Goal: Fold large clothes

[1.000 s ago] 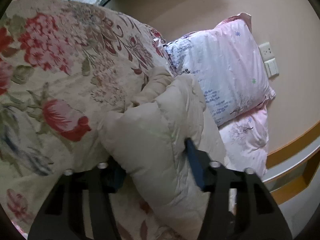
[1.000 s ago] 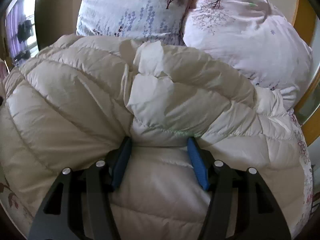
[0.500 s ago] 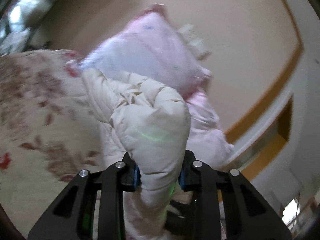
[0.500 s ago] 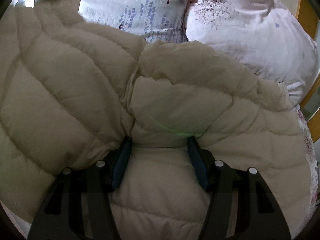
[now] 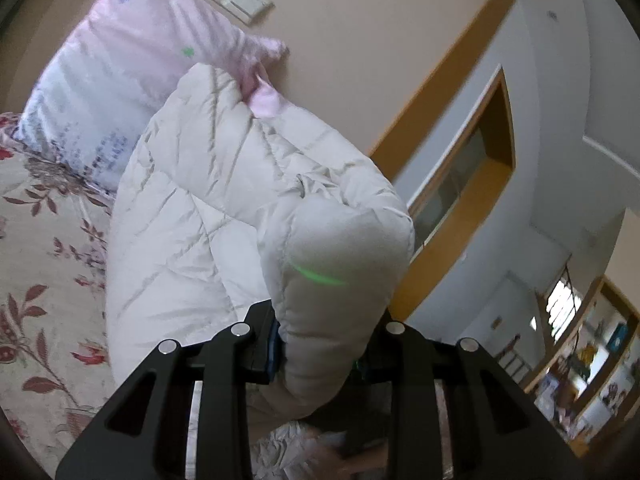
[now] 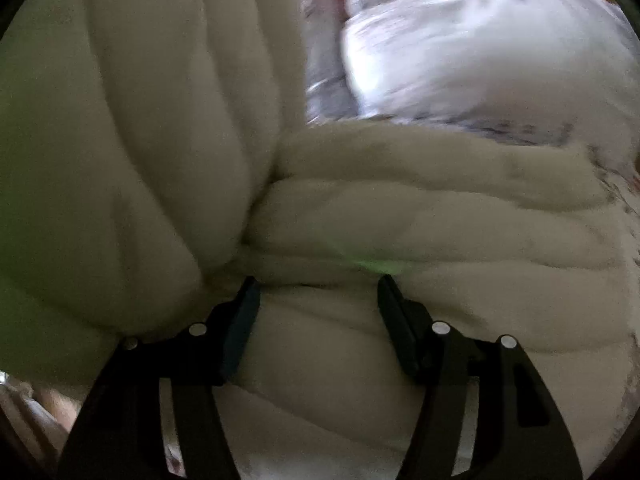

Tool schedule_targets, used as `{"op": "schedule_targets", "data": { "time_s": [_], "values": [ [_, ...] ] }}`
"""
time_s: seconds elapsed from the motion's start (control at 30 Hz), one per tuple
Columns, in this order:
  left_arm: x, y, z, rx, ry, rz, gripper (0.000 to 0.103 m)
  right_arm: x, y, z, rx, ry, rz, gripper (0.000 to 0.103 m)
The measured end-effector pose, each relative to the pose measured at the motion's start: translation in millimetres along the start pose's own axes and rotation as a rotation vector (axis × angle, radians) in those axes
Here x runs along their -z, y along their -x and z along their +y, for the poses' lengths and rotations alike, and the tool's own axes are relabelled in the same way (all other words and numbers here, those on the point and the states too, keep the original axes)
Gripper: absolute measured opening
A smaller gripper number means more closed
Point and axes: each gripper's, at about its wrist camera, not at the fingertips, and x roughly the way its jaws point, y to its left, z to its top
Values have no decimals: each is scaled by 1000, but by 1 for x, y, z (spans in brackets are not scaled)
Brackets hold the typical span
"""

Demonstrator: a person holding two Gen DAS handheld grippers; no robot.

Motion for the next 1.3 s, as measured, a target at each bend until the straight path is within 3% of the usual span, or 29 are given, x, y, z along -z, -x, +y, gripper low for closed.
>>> {"op": "schedule_targets", "data": {
  "time_s": [0.2,0.3,0.37,0.4,0.43,0.5,0.53,0.7,0.8,0.87,1.0,1.1,1.2,1.3],
  "values": [
    [14,-25,-8,3,-50,85,28,16,73,-90,171,-223,-145,62],
    [20,-31,-7,17,-35,118,28,23,81,-130,175,-349,-132,62],
    [22,-34,-6,22,-28,133,28,23,71,-146,129,-400,-94,62],
    [22,-35,-7,24,-29,135,28,21,63,-149,98,-407,-77,59],
    [22,-35,-9,31,-35,140,28,20,53,-150,56,-404,-56,37],
    [23,-34,-12,50,-54,147,28,19,45,-147,4,-398,-41,14],
    [24,-34,-16,65,-70,155,28,16,40,-144,-9,-389,-45,10],
    [42,-51,-30,129,-141,241,28,-4,22,-136,-50,-366,-50,8],
    [56,-66,-33,141,-166,319,28,-5,9,-142,-38,-367,-18,8],
    [67,-81,-29,133,-164,386,29,-2,12,-145,-17,-360,-15,14],
    [87,-100,-30,79,-214,482,30,5,35,-165,91,-391,-42,42],
    [99,-108,-34,55,-252,533,32,4,59,-185,133,-451,-95,42],
    [105,-112,-35,35,-264,561,32,-7,88,-181,51,-461,-184,45],
    [105,-113,-33,28,-253,570,32,-16,108,-165,-89,-427,-266,60]
  ]
}}
